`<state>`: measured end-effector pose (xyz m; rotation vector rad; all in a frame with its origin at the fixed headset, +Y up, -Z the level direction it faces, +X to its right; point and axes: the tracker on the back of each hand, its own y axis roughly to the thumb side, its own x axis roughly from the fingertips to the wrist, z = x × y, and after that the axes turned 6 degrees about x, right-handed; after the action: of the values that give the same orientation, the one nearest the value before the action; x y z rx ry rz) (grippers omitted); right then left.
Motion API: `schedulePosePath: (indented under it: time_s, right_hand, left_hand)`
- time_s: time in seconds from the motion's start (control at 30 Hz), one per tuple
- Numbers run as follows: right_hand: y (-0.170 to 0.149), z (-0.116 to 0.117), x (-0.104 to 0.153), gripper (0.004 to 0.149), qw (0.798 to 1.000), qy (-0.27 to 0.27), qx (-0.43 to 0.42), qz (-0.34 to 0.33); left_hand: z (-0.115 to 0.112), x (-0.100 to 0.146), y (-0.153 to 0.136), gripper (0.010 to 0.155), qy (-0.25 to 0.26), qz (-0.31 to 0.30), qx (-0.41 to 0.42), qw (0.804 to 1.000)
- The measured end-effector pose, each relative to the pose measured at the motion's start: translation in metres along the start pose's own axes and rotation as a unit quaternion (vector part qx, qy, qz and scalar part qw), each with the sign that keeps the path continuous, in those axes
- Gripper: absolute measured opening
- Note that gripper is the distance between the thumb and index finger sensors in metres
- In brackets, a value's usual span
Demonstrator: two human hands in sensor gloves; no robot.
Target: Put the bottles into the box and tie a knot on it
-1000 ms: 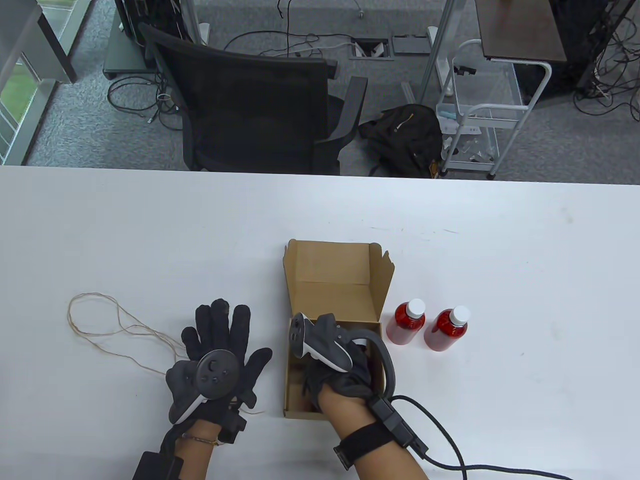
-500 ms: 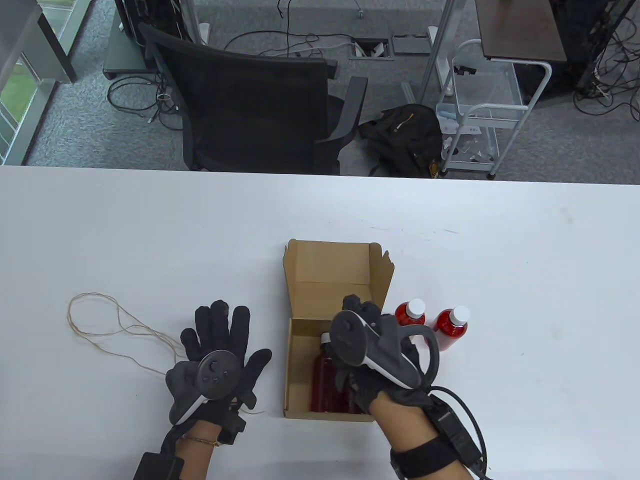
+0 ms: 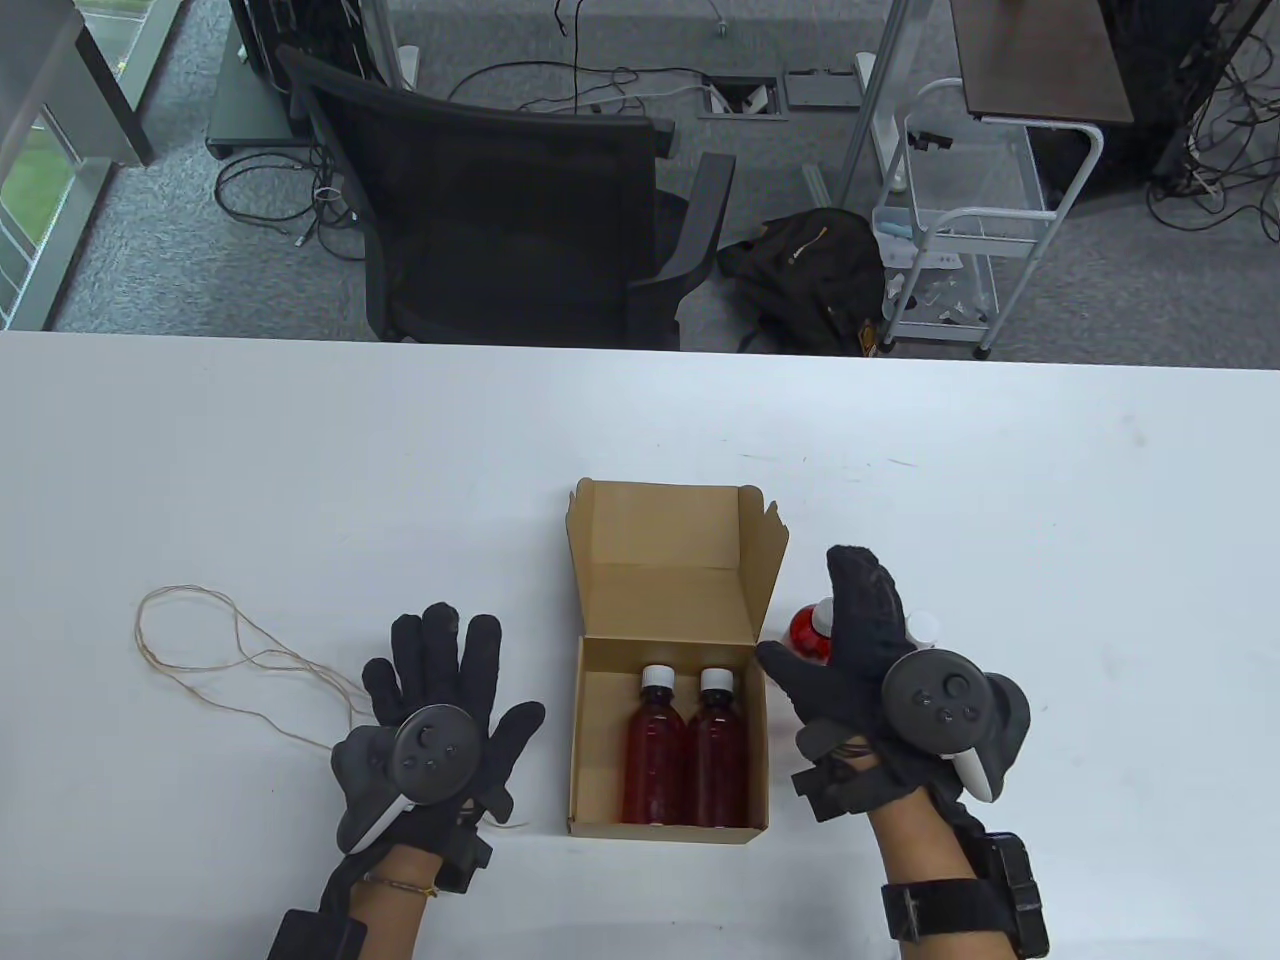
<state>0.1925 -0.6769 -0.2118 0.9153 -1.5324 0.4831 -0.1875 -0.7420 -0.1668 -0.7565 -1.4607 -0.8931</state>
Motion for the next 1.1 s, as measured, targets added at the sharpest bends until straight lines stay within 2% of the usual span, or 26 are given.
schedulePosePath:
  time_s: [0.13, 0.3, 0.37, 0.67, 0.87, 1.1]
  right_hand:
    - [-0.022, 0.012, 0.003, 0.098, 0.999, -0.010, -0.027, 0.042]
    - [-0.037, 0.028, 0.003, 0.096, 0.998, 0.003, -0.031, 0.058]
    - [-0.039, 0.033, 0.003, 0.096, 0.997, 0.008, -0.022, 0.079]
    - [-0.047, 0.041, 0.004, 0.086, 0.994, -0.034, -0.041, 0.099]
    - [-0.053, 0.049, 0.008, 0.080, 0.993, -0.019, -0.036, 0.108]
    - [-0.056, 0.057, 0.016, 0.081, 0.990, -0.001, -0.065, 0.126]
  left_hand:
    - [0.001, -0.001, -0.002, 0.094, 0.000, 0.005, 0.004, 1.000]
    - [0.001, -0.001, -0.003, 0.094, -0.002, 0.007, 0.004, 1.000]
    - [0.001, -0.001, -0.003, 0.094, -0.002, 0.008, 0.007, 1.000]
    - [0.000, -0.003, -0.004, 0.094, -0.008, 0.013, 0.008, 1.000]
    - [0.000, -0.004, -0.005, 0.094, -0.009, 0.014, 0.007, 1.000]
    - [-0.001, -0.003, -0.004, 0.094, -0.010, 0.009, 0.005, 1.000]
